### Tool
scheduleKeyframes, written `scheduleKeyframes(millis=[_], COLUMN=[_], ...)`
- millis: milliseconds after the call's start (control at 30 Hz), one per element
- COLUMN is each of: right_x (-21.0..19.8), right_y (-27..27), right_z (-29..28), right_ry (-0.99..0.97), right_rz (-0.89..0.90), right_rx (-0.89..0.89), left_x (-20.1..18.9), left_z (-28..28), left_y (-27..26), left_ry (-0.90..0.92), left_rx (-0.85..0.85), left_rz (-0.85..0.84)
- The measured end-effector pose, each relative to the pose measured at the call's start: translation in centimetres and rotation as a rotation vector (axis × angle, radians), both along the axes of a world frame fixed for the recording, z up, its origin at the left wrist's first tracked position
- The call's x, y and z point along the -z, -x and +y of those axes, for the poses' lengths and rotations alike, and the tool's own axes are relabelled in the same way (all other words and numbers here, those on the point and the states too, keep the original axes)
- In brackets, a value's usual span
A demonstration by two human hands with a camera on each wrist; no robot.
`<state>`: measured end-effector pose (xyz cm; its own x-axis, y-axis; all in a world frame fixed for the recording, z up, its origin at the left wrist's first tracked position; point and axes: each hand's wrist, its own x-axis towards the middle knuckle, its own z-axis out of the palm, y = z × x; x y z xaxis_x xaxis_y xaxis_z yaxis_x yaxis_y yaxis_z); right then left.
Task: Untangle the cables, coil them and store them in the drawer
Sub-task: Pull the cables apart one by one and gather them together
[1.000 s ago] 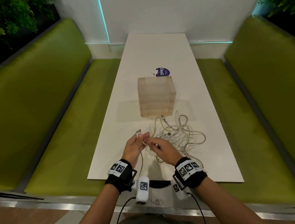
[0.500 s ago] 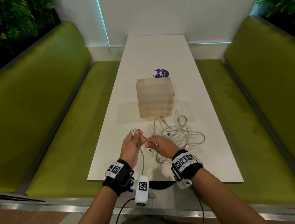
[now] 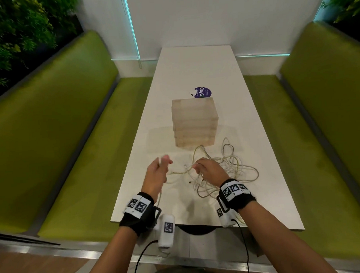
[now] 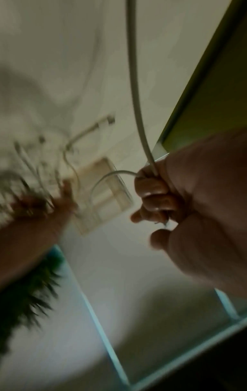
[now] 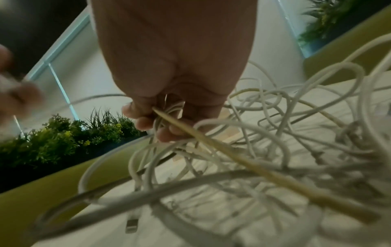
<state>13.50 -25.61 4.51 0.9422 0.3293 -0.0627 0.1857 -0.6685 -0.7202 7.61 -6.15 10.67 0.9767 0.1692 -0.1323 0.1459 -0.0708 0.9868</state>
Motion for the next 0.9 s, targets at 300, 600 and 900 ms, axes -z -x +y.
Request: scheduleKeyframes(millis=[300,600,900], right_x=[0.1,0.1,1.3], right_y=[0.2,-0.6,-1.4], right_z=[0.4,-0.2,-0.8], right_ry=[-0.059,0.120,0.223], right_rz=[-0.044,-0.045,-0.083], right_rx=[-0.009,-0.066,-0.008], left_x=[3.3,2.5,-3.0], left_z=[-4.1,-3.4,-1.1], left_y=[-1.8,-1.4,-0.9], left_ry=[-0.299,-0.182,0.134], left_rx=[0.227,0.103,-0.183], left_rz=[0.030,-0.061,-0.203])
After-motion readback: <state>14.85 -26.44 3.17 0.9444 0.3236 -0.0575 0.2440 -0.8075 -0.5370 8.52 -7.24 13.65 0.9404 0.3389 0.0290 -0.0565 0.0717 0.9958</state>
